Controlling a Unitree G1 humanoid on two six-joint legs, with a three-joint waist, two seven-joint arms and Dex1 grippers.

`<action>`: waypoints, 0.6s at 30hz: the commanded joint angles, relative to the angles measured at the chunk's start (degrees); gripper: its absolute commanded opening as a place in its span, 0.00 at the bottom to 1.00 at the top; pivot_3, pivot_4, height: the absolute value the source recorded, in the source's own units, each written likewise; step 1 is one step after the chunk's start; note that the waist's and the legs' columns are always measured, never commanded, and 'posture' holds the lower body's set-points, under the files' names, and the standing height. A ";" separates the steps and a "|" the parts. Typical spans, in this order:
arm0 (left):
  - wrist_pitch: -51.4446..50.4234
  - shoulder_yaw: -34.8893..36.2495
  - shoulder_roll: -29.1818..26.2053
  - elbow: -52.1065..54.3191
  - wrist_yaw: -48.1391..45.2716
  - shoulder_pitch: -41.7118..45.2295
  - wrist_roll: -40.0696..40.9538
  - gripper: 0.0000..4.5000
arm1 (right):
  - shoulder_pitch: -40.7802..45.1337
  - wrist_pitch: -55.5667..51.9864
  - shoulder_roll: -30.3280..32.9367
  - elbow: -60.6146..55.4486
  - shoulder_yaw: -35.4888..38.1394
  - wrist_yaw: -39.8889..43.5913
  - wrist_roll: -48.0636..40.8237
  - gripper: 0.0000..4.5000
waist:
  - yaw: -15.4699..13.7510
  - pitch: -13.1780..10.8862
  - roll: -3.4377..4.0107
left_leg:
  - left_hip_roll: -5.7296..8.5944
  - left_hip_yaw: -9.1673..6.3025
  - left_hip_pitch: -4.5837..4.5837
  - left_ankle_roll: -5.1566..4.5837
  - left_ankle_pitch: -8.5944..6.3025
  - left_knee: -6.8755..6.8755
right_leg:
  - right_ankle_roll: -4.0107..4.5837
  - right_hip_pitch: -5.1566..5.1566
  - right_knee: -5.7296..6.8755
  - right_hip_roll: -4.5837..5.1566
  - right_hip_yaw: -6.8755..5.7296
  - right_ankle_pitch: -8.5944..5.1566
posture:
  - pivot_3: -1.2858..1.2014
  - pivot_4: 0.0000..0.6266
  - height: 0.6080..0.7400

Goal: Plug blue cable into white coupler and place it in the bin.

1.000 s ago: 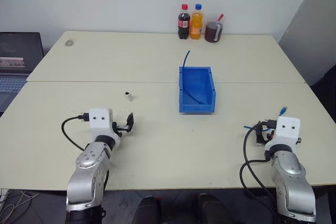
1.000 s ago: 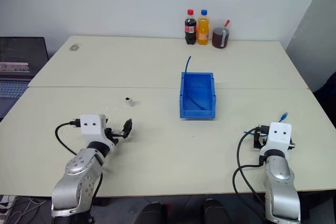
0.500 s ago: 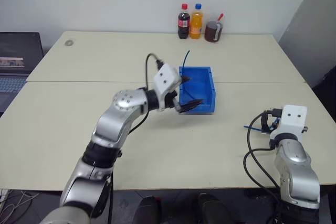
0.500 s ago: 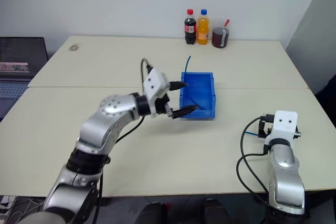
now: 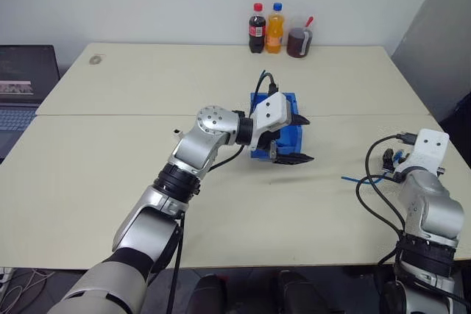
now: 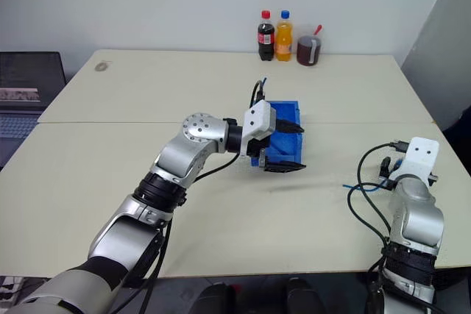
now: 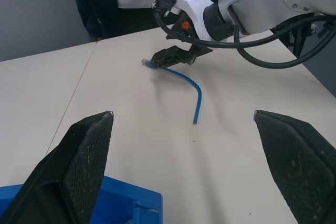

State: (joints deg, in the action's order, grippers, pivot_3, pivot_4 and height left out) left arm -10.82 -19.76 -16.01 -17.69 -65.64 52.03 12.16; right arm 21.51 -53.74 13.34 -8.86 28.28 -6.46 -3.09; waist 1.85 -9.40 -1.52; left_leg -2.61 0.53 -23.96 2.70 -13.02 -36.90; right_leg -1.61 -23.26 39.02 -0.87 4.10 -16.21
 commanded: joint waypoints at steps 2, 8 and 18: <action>1.10 0.06 0.33 1.84 -0.89 -0.65 -0.74 1.00 | 0.55 -2.59 -2.78 -1.23 2.59 -1.47 -2.64 0.95 | 0.20 0.00 0.02 | 0.00 0.02 0.01 0.00 0.00 -0.01 | 0.00 0.00 0.02 0.00 0.02 0.00 | 0.52 0.24 1.00; 1.82 0.89 0.15 -0.49 -1.79 0.80 -1.69 1.00 | 1.05 -3.10 -2.29 0.65 2.22 1.31 -5.65 0.95 | 0.11 0.00 0.03 | 0.00 0.01 0.02 0.00 0.00 -0.04 | -0.05 0.00 0.06 0.00 0.00 -0.02 | 0.52 0.24 1.00; 2.38 1.26 1.52 -2.10 -1.78 2.96 -2.04 1.00 | 3.14 -2.84 -0.79 6.16 6.88 0.72 -9.30 0.57 | 0.24 0.00 0.03 | 0.00 0.01 0.05 -0.01 0.00 -0.05 | -0.09 0.03 0.06 -0.01 0.01 -0.02 | 0.52 0.24 1.00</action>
State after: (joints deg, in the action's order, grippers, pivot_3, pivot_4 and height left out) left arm -9.50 -19.80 -14.90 -20.49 -67.07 53.16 10.07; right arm 23.95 -56.36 12.82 -3.98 33.87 -5.37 -10.57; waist 2.10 -9.40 -1.49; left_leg -2.62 0.53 -23.91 2.69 -13.01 -36.95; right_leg -1.70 -23.23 39.08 -0.88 4.11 -16.23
